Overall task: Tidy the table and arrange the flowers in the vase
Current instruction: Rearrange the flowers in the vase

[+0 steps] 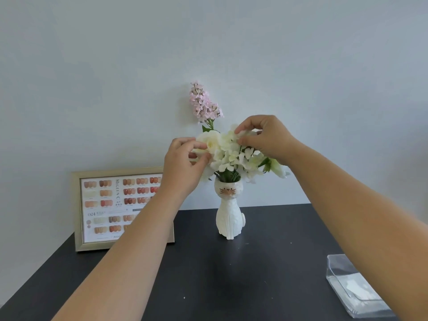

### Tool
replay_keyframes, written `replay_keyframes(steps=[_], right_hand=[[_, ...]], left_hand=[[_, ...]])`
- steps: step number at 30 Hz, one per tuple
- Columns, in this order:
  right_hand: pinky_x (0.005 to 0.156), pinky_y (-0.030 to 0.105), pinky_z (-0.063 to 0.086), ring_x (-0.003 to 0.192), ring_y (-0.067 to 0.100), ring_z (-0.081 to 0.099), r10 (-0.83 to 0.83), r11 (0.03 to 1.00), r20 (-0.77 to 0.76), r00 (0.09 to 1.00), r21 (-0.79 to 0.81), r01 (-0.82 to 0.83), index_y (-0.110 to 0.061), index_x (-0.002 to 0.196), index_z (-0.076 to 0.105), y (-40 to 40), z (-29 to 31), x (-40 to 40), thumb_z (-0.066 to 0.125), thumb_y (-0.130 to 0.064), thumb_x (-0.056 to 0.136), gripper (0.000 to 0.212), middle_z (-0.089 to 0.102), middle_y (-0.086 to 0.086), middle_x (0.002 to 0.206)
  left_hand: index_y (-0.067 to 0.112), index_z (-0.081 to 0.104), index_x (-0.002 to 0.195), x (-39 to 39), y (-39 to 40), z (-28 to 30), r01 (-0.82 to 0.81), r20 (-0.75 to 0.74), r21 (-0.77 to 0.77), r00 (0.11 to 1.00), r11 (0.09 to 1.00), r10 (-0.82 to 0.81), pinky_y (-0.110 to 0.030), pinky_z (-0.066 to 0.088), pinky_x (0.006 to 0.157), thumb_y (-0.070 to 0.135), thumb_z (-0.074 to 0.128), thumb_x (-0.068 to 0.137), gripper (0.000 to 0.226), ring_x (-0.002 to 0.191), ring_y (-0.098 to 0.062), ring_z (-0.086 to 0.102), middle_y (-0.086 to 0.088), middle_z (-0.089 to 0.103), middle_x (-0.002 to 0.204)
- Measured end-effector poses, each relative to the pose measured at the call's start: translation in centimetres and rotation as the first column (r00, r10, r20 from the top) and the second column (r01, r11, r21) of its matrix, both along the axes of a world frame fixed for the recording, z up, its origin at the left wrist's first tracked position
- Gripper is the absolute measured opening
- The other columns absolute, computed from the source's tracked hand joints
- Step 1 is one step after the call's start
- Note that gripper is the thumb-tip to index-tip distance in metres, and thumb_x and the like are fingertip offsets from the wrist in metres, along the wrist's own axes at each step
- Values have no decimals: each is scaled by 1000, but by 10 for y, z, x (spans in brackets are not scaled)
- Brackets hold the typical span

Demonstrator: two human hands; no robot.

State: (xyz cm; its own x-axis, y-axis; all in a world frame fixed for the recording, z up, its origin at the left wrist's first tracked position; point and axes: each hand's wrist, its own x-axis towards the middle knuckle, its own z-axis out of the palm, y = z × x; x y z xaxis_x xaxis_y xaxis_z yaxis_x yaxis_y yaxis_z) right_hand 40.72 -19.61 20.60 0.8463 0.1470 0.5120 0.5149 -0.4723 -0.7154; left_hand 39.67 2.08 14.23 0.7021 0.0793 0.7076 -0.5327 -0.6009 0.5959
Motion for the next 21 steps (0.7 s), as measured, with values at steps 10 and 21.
replay_keyframes(steps=[10, 21], right_hand=[[66, 23, 49, 66, 7, 58, 101, 995, -47, 994, -20, -102, -36, 85, 76, -6, -33, -2, 80, -42, 70, 17, 66, -16, 69], [85, 51, 46, 111, 28, 54, -119, 882, -480, 869, 351, 315, -48, 130, 37, -69, -71, 14, 67, -63, 74, 65, 53, 1, 126]], left_hand=[[31, 74, 95, -14, 14, -27, 75, -64, 220, 996, 973, -63, -26, 51, 77, 32, 73, 86, 10, 88, -1, 59, 13, 62, 107], [33, 50, 134, -24, 0, -7, 63, -84, 304, 996, 951, -39, -42, 28, 110, 65, 47, 86, 59, 132, -18, 38, 4, 45, 142]])
